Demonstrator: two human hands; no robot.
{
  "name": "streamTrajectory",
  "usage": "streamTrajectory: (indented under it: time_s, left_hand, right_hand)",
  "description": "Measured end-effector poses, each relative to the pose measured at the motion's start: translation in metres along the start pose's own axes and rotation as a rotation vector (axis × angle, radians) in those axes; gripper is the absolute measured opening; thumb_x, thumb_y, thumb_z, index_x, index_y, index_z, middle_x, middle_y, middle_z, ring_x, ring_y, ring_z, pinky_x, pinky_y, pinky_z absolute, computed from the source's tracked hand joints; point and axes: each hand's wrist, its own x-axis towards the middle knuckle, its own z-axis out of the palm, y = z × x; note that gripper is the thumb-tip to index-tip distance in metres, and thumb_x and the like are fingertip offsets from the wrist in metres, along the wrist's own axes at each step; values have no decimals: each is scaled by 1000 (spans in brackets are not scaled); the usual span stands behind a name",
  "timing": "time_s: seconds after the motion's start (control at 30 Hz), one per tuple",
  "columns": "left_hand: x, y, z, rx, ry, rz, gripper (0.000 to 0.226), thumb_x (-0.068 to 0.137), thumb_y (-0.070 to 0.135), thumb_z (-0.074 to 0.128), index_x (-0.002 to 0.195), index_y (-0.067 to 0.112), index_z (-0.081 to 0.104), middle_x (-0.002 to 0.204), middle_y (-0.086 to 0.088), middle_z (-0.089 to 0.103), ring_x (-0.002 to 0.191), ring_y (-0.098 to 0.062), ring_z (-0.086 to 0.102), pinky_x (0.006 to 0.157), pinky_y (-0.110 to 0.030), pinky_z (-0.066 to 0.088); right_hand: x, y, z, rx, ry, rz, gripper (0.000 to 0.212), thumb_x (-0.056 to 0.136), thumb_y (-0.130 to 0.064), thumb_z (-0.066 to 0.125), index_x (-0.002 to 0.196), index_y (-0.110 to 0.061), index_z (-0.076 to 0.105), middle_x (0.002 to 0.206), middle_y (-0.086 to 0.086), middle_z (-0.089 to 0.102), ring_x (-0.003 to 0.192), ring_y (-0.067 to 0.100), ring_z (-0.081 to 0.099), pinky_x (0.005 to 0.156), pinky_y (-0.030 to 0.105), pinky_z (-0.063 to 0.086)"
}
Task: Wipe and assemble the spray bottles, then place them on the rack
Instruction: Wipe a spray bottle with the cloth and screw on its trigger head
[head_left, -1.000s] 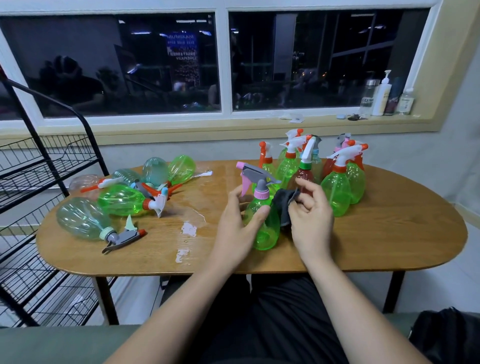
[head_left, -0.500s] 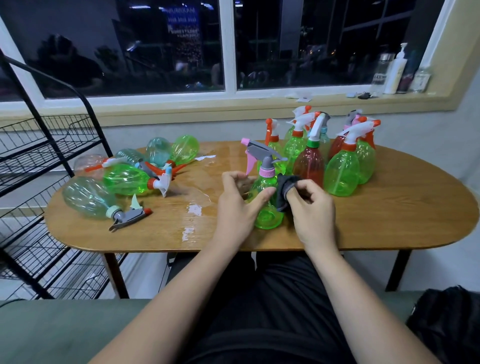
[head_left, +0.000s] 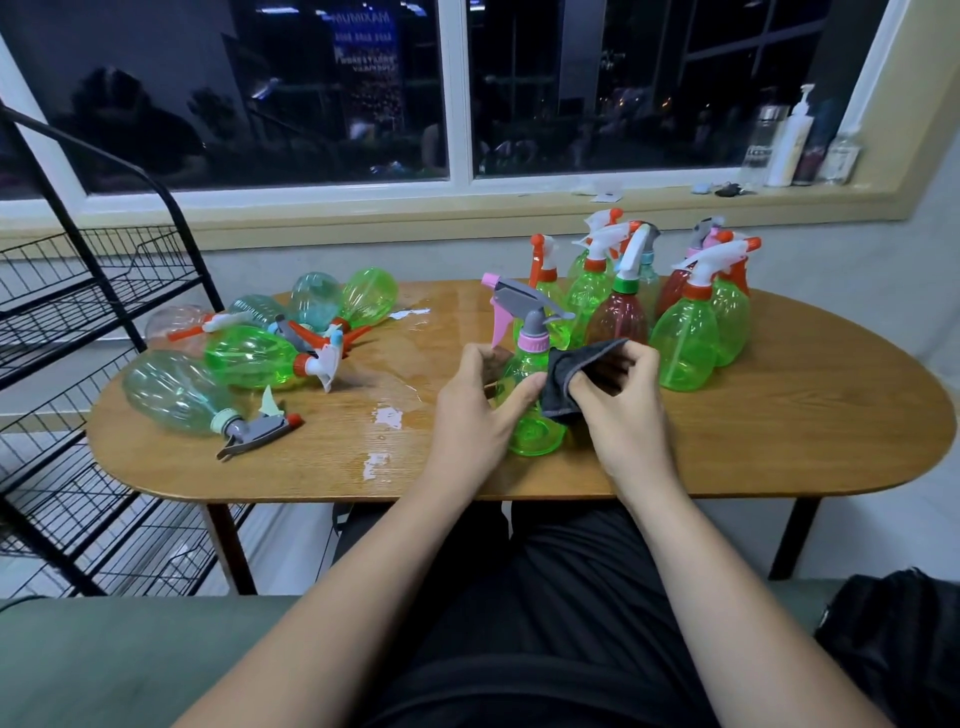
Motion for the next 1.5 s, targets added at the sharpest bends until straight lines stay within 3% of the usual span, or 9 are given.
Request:
streamTrajectory:
  time_s: [0.23, 0.4, 0.57, 0.67, 0.9, 1.13, 1.27, 1.37, 1.5]
  left_hand:
    - [2, -4, 1, -1, -40, 39, 25, 103, 37, 65, 120, 20, 65, 115, 10, 72, 108, -11, 69, 91, -33, 57]
    - [4, -6, 0, 108, -35, 125, 38, 101, 40, 54, 129, 18, 69, 121, 6, 68, 114, -5, 63, 93, -20, 49]
    - [4, -7, 2, 108, -37, 109, 30, 109, 27, 54, 134, 17, 67, 126, 6, 68, 120, -4, 60, 100, -25, 49]
    - [3, -8, 3, 111, -55, 95, 32, 112, 31, 50, 137, 18, 66, 127, 6, 68, 122, -8, 61, 104, -29, 48]
    - [-1, 1, 0, 48, -61, 54, 36, 115, 36, 40, 141, 20, 60, 127, 10, 69, 119, -4, 62, 97, -20, 45]
    - [-2, 5, -2, 72, -55, -38, 34, 112, 48, 42, 137, 30, 55, 91, 19, 63, 88, 5, 60, 71, -11, 38]
    - [-2, 6, -2, 56, -47, -76, 40, 109, 52, 45, 137, 25, 50, 101, 15, 67, 88, 3, 61, 71, -17, 42]
    - [-1, 4, -1, 46, -27, -79, 35, 108, 51, 49, 126, 22, 50, 104, 12, 69, 91, -3, 63, 74, -28, 44]
    - [0, 2, -1, 27, -64, -60, 27, 110, 48, 49, 120, 23, 55, 105, 11, 72, 94, -3, 67, 74, -23, 47]
  right_hand:
    - [9, -19, 8, 101, -222, -129, 40, 89, -25, 70, 127, -31, 65, 131, -3, 71, 125, 14, 66, 110, 41, 51]
    - [14, -25, 16, -2, -300, -118, 20, 98, -26, 63, 116, -30, 70, 115, -7, 76, 113, 12, 69, 104, 43, 53]
    - [11, -23, 12, -89, -342, -91, 32, 108, -19, 55, 133, -37, 65, 125, -19, 71, 118, -7, 62, 98, 14, 46]
    - [5, -17, 9, -135, -371, -62, 33, 111, -23, 50, 134, -45, 59, 130, -22, 68, 119, -12, 59, 93, 9, 43]
    - [-2, 6, -9, -380, -485, -67, 53, 111, -42, 48, 162, -41, 36, 155, -16, 53, 146, 5, 45, 121, 35, 36]
    - [-7, -1, -15, -628, -619, -136, 54, 103, -26, 63, 154, -30, 45, 148, -8, 59, 135, 14, 53, 102, 28, 42]
    - [0, -13, -13, -599, -652, -51, 35, 97, -33, 67, 130, -32, 58, 119, -14, 70, 111, 12, 65, 99, 37, 52]
    - [5, -20, -10, -481, -629, -60, 45, 84, -51, 61, 126, -34, 59, 116, -12, 73, 111, 14, 69, 103, 50, 54]
    - [8, -36, -2, -391, -535, -122, 53, 85, -31, 64, 138, -29, 60, 121, -9, 73, 112, 13, 67, 106, 42, 52]
